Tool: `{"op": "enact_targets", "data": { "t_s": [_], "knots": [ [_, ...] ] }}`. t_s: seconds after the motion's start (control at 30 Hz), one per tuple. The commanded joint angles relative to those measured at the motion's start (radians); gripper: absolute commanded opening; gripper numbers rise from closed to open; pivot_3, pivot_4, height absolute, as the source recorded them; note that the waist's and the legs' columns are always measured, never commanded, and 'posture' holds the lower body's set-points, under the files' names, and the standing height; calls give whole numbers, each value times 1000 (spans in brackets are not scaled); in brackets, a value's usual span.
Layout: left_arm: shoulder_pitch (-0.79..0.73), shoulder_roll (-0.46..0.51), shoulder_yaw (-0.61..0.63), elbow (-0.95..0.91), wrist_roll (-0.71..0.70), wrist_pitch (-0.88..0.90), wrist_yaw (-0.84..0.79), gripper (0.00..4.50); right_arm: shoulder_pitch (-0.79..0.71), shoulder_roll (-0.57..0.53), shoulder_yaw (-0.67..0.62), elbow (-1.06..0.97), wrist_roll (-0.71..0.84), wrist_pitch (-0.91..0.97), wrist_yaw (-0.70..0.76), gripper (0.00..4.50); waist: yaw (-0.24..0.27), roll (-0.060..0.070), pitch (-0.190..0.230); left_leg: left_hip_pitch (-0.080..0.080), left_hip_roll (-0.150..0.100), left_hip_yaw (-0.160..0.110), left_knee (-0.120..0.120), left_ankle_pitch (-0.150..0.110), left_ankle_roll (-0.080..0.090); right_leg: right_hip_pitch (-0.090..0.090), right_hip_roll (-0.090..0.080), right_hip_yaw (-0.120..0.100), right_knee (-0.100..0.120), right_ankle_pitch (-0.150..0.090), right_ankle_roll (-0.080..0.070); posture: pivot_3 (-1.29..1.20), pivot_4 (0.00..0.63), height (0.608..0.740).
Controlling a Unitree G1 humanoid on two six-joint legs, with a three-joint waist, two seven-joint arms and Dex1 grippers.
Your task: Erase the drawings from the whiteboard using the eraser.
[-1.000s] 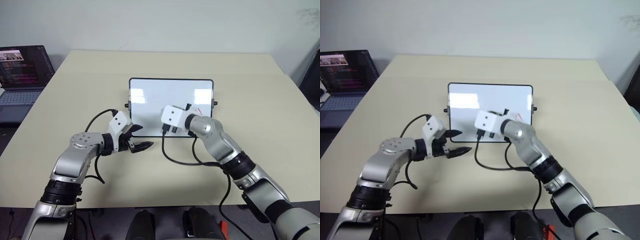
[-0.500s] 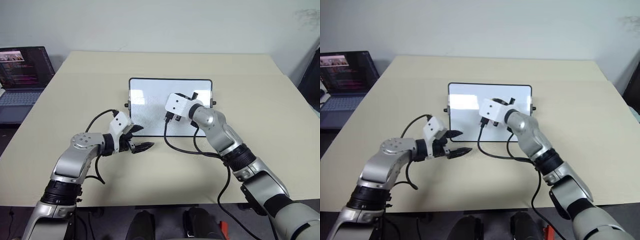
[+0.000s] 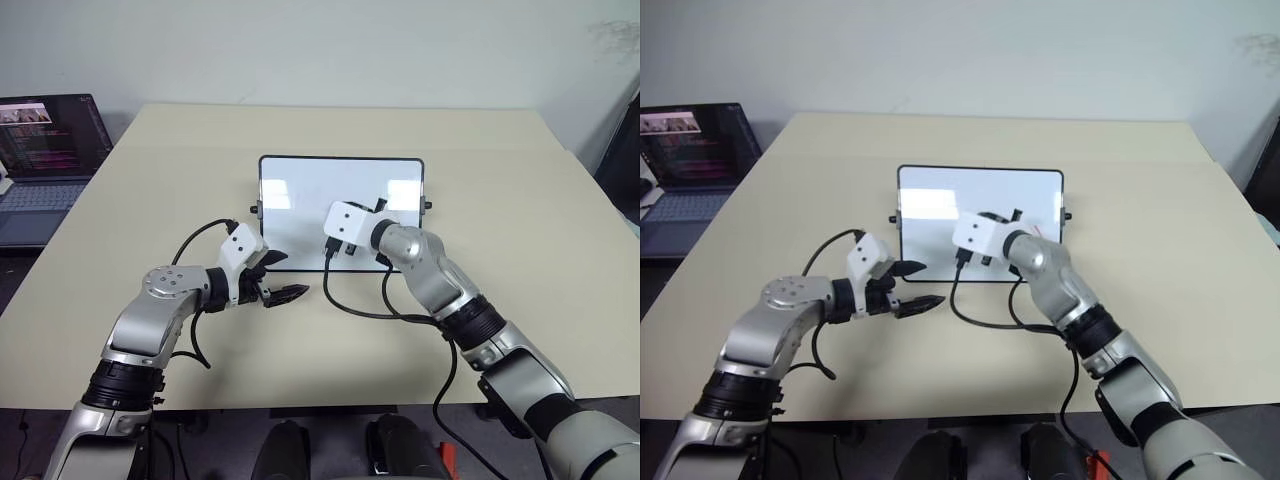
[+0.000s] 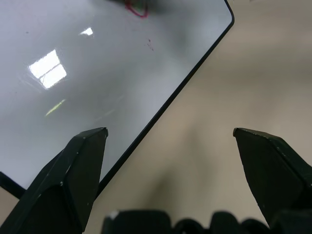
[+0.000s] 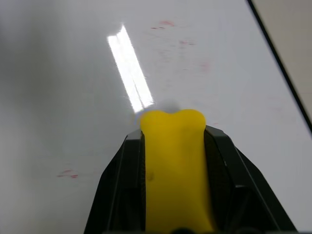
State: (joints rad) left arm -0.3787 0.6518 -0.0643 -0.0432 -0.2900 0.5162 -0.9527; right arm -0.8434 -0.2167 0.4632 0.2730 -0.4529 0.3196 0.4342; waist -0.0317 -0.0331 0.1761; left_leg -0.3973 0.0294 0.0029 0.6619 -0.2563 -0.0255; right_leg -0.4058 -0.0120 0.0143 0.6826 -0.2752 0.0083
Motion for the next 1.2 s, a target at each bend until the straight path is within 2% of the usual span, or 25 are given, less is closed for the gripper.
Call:
{"op": "enact_targets", "data": {
  "t_s": [0.03, 0.27, 0.37, 0.53, 0.93, 1.2],
  "knots": [
    [-10, 3, 5, -40, -10, -7, -4, 4500, 4, -18, -13, 19, -9, 27, 23, 1255, 1, 0, 0, 0, 0, 0, 0, 0, 0, 0, 0, 0, 0, 0, 0, 0, 150, 740],
    [-8, 3, 5, -43, -12, -6, -3, 4500, 92, -67, 37, -68, 6, 113, 221, 1255, 1, 0, 0, 0, 0, 0, 0, 0, 0, 0, 0, 0, 0, 0, 0, 0, 150, 740],
    [-10, 4, 2, -41, -12, -7, -4, 4500, 84, -56, 12, -68, 7, 118, 203, 1255, 1, 0, 0, 1, 0, 0, 0, 0, 0, 1, 0, 0, 0, 0, 0, 0, 150, 740],
    [-14, 4, -1, -38, -12, -8, -7, 4500, 15, -33, -61, -11, 5, 72, 66, 1255, 1, 0, 0, 2, 1, 0, 0, 1, 1, 1, 1, 0, 0, 1, 0, 0, 150, 740],
    [-11, 6, 0, -41, -14, -8, -8, 4500, 112, -92, 30, -86, 3, 140, 274, 1255, 1, -1, -1, 2, 0, 0, 0, 1, 1, 1, 1, 0, 0, 1, 0, 0, 150, 740],
    [-11, 3, -3, -41, -14, -6, -7, 4500, 23, -32, -51, -19, -6, 48, 55, 1254, 0, -1, -1, 3, 2, 0, 0, 1, 1, 1, 3, 1, 0, 2, -1, 0, 150, 740]
  ]
}}
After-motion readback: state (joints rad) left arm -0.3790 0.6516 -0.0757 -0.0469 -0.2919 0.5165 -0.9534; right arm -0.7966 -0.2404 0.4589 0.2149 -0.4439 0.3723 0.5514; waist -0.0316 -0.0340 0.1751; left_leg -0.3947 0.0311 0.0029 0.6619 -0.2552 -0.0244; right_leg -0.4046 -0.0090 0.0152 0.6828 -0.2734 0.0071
